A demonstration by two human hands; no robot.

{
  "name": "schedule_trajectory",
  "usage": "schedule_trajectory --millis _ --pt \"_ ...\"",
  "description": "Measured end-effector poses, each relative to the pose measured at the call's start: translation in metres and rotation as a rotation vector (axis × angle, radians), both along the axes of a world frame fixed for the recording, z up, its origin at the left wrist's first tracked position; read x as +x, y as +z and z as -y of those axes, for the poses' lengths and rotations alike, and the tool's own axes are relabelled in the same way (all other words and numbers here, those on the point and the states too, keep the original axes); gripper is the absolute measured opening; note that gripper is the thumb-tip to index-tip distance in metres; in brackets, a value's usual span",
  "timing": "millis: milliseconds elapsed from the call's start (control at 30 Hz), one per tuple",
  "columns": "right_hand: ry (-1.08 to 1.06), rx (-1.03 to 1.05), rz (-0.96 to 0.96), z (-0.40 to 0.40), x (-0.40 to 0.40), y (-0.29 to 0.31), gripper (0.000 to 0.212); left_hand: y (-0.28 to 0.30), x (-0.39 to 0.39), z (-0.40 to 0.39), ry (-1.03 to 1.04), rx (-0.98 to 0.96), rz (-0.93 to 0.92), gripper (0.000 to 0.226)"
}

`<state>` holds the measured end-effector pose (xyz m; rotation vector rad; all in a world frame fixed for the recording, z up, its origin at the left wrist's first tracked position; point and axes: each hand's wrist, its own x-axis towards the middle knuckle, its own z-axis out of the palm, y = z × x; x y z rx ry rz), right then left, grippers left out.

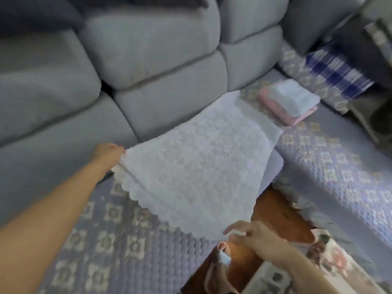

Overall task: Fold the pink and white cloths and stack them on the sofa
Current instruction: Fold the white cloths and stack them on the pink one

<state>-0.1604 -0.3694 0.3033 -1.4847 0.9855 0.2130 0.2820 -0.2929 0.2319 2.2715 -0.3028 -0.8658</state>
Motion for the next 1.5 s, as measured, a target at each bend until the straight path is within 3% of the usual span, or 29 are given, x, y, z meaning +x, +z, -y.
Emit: schedule_trajectory --millis 100,167,233,367,467,567,633,667,700,767,867,933,1100,1233,1300,1367,1433,1500 --pt "0.138 0.046 -0.109 -0.046 0.013 -0.093 0.037 -0.085 0.008 -0.045 -0.061 0.164 0.093 0.025" --pt "0.197 0.033 -0.117 -0.081 0.027 -0.145 0.027 -0.137 0.012 -0.073 -0.103 0.227 0.148 0.012" --pt "0.285 0.023 -0.087 -0.115 0.041 -0.187 0.012 -0.178 0.016 -0.098 -0.112 0.269 0.175 0.015" --pt "0.347 0.075 -0.070 -0.166 0.056 -0.258 0.017 -0.227 0.029 -0.143 -0.132 0.310 0.295 0.018" --pt "0.494 0.074 -0.097 -0.201 0.064 -0.296 0.014 -0.252 0.038 -0.186 -0.313 0.325 0.466 0.023" --pt "0.830 -0.022 -0.126 -0.230 0.067 -0.326 0.032 -0.290 0.035 -0.232 -0.453 0.469 0.566 0.027" --pt "1.236 -0.058 -0.163 -0.241 0.071 -0.339 0.045 -0.306 0.004 -0.256 -0.321 0.728 0.384 0.054" --pt "1.361 -0.040 -0.217 -0.241 0.075 -0.341 0.041 -0.308 -0.020 -0.266 -0.155 0.752 0.299 0.061" --pt "1.356 0.008 -0.281 -0.240 0.080 -0.342 0.036 -0.308 -0.045 -0.276 0.018 0.697 0.258 0.062" --pt "1.126 0.096 -0.348 -0.231 0.091 -0.343 0.034 -0.311 -0.096 -0.293 0.341 0.534 0.191 0.056" --pt "0.859 0.037 -0.360 -0.199 0.109 -0.340 0.031 -0.318 -0.162 -0.310 0.560 0.362 -0.012 0.049" --pt "0.797 -0.046 -0.390 -0.169 0.121 -0.340 0.026 -0.325 -0.194 -0.310 0.571 0.296 -0.121 0.057" --pt "0.722 -0.268 -0.458 -0.087 0.147 -0.332 0.022 -0.334 -0.212 -0.294 0.461 0.424 -0.233 0.060" --pt "0.647 -0.333 -0.440 -0.024 0.155 -0.321 0.018 -0.320 -0.205 -0.299 0.569 0.437 -0.270 0.034" --pt "0.667 -0.374 -0.445 0.008 0.157 -0.321 0.018 -0.313 -0.205 -0.309 0.622 0.497 -0.315 0.035" --pt "0.746 -0.428 -0.443 0.037 0.167 -0.326 0.023 -0.301 -0.202 -0.301 0.586 0.665 -0.254 0.047" --pt "0.853 -0.508 -0.350 0.060 0.189 -0.333 0.028 -0.295 -0.191 -0.276 0.482 0.736 0.065 0.051" --pt "0.929 -0.639 -0.156 0.077 0.219 -0.342 0.032 -0.294 -0.166 -0.231 0.246 0.602 0.427 0.037"
